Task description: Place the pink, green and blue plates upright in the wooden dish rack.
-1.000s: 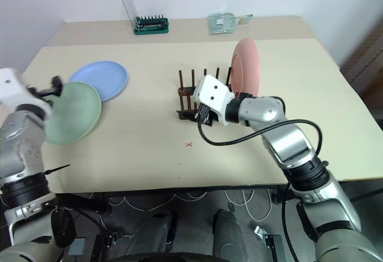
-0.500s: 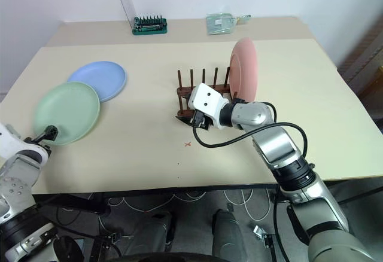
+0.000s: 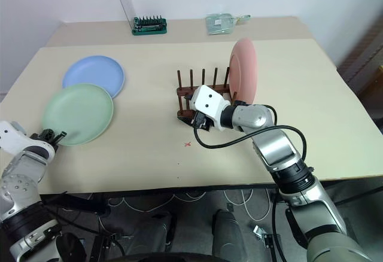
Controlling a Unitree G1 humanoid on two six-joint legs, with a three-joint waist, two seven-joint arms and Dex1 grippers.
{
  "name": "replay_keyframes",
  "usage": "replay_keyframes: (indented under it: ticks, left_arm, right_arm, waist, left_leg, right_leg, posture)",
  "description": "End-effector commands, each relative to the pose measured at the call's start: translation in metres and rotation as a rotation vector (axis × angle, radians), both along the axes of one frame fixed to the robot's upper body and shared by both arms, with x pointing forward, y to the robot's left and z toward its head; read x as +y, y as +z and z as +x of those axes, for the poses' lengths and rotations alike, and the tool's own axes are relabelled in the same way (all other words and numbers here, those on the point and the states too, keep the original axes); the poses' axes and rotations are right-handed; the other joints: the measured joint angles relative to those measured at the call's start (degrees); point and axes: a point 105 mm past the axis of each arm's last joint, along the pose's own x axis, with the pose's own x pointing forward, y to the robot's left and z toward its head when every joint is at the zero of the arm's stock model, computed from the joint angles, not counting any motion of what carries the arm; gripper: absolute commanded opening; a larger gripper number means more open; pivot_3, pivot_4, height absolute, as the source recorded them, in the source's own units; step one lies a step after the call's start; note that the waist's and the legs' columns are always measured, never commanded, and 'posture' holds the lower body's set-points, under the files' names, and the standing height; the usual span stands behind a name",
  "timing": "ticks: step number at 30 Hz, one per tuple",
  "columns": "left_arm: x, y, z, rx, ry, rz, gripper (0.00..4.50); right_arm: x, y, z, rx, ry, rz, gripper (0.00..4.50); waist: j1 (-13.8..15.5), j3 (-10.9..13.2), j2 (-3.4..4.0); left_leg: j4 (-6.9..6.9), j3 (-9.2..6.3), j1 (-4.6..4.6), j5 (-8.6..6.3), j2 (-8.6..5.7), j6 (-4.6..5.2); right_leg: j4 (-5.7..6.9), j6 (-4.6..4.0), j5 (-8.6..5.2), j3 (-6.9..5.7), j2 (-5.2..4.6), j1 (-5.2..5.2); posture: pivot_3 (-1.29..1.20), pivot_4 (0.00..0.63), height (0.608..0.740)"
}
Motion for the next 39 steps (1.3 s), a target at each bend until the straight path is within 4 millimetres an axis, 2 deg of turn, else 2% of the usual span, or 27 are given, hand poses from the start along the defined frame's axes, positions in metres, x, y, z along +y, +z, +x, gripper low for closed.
replay_keyframes:
  ticks: [1, 2, 6, 7, 10, 11, 12, 17, 19, 23, 29, 36, 39]
  left_arm:
    - [-0.005, 0.027, 0.001, -0.159, -0.023, 0.047, 0.03]
    - [-0.008, 0.033, 0.001, -0.194, -0.028, 0.053, 0.03]
    - [-0.027, 0.09, 0.011, -0.386, -0.114, 0.183, 0.03]
    - [-0.031, 0.098, 0.012, -0.404, -0.128, 0.208, 0.03]
    - [-0.05, 0.133, 0.025, -0.437, -0.177, 0.339, 0.0]
    - [-0.061, 0.148, 0.031, -0.447, -0.214, 0.405, 0.0]
    - [-0.073, 0.16, 0.037, -0.45, -0.24, 0.465, 0.0]
    - [-0.104, 0.191, 0.053, -0.49, -0.294, 0.528, 0.0]
    - [-0.119, 0.2, 0.059, -0.495, -0.325, 0.531, 0.0]
    - [-0.136, 0.203, 0.068, -0.474, -0.36, 0.498, 0.0]
    - [-0.18, 0.214, 0.068, -0.485, -0.491, 0.474, 0.0]
    - [-0.195, 0.218, 0.062, -0.493, -0.551, 0.461, 0.0]
    - [-0.195, 0.219, 0.061, -0.489, -0.556, 0.461, 0.0]
  right_arm:
    - [0.002, 0.017, -0.004, -0.071, 0.013, 0.038, 2.98]
    - [0.002, 0.018, -0.004, -0.076, 0.015, 0.04, 2.98]
    - [0.008, 0.031, -0.004, -0.138, 0.045, 0.056, 2.98]
    - [0.009, 0.033, -0.004, -0.141, 0.053, 0.061, 2.98]
    - [0.013, 0.045, -0.001, -0.244, 0.072, 0.021, 3.81]
    - [0.015, 0.051, 0.0, -0.302, 0.075, 0.003, 4.26]
    - [0.017, 0.057, 0.003, -0.367, 0.067, -0.015, 4.45]
    - [0.022, 0.07, 0.015, -0.58, 0.056, -0.111, 4.45]
    - [0.027, 0.074, 0.016, -0.623, 0.068, -0.118, 4.45]
    - [0.034, 0.077, 0.018, -0.654, 0.082, -0.113, 4.45]
    - [0.043, 0.078, 0.027, -0.757, 0.062, -0.183, 4.45]
    - [0.048, 0.079, 0.039, -0.796, 0.027, -0.212, 4.45]
    - [0.048, 0.079, 0.04, -0.803, 0.028, -0.218, 3.57]
  waist:
    - [-0.01, 0.0, 0.0]
    - [-0.02, 0.01, -0.02]
    - [0.01, 0.03, -0.06]
    - [0.05, 0.04, -0.07]
    - [0.06, 0.04, -0.07]
    - [0.02, 0.04, -0.07]
    - [0.01, 0.04, -0.07]
    - [-0.24, 0.05, -0.08]
    - [-0.39, 0.05, -0.07]
    - [-0.45, 0.05, -0.08]
    - [-0.29, 0.06, -0.1]
    - [-0.47, 0.07, -0.09]
    - [-0.41, 0.07, -0.09]
  left_leg:
    - [0.0, 0.0, 0.0, 0.0, 0.0, 0.0]
    - [0.0, 0.0, 0.0, 0.0, 0.0, 0.0]
    - [0.0, 0.0, -0.01, 0.01, 0.01, -0.01]
    - [0.0, 0.0, -0.01, 0.01, 0.01, -0.02]
    - [0.02, 0.0, -0.03, 0.03, -0.01, -0.05]
    - [0.02, 0.01, -0.02, 0.03, -0.02, -0.06]
    - [0.01, 0.02, -0.02, 0.03, -0.01, -0.06]
    - [-0.02, 0.03, 0.0, 0.05, -0.02, -0.09]
    - [-0.06, 0.04, -0.01, 0.11, 0.0, -0.18]
    - [-0.1, 0.03, -0.01, 0.24, 0.01, -0.4]
    - [-0.07, 0.02, -0.03, 0.26, -0.01, -0.43]
    - [-0.11, 0.02, -0.02, 0.29, 0.0, -0.49]
    - [-0.1, 0.02, -0.03, 0.29, 0.0, -0.49]
  right_leg:
    - [0.0, -0.01, 0.0, 0.0, 0.0, 0.0]
    - [0.0, -0.01, 0.0, 0.0, 0.0, 0.0]
    - [-0.01, -0.02, 0.01, 0.0, 0.01, 0.0]
    - [0.0, -0.02, 0.01, 0.0, 0.01, 0.0]
    - [-0.01, -0.02, 0.02, 0.0, 0.01, 0.0]
    - [-0.02, -0.02, 0.02, 0.0, 0.01, 0.01]
    - [-0.02, -0.02, 0.02, 0.0, 0.01, 0.01]
    - [-0.01, -0.02, 0.02, 0.01, 0.01, 0.0]
    - [0.0, -0.02, 0.03, 0.01, 0.02, -0.06]
    - [0.01, -0.02, 0.03, 0.02, 0.03, -0.09]
    - [0.01, -0.02, 0.03, 0.02, 0.03, -0.09]
    - [0.03, -0.02, 0.04, 0.02, 0.03, -0.11]
    - [0.02, -0.02, 0.04, 0.02, 0.03, -0.11]
  posture:
    - [0.0, 0.15, 0.74]
    - [0.0, 0.15, 0.74]
    - [0.0, 0.15, 0.74]
    - [0.0, 0.15, 0.74]
    - [0.0, 0.15, 0.74]
    - [0.0, 0.15, 0.74]
    - [0.0, 0.15, 0.74]
    - [0.0, 0.15, 0.74]
    - [0.0, 0.15, 0.74]
    - [0.0, 0.15, 0.74]
    - [0.0, 0.15, 0.74]
    - [0.0, 0.15, 0.74]
    - [0.0, 0.15, 0.74]
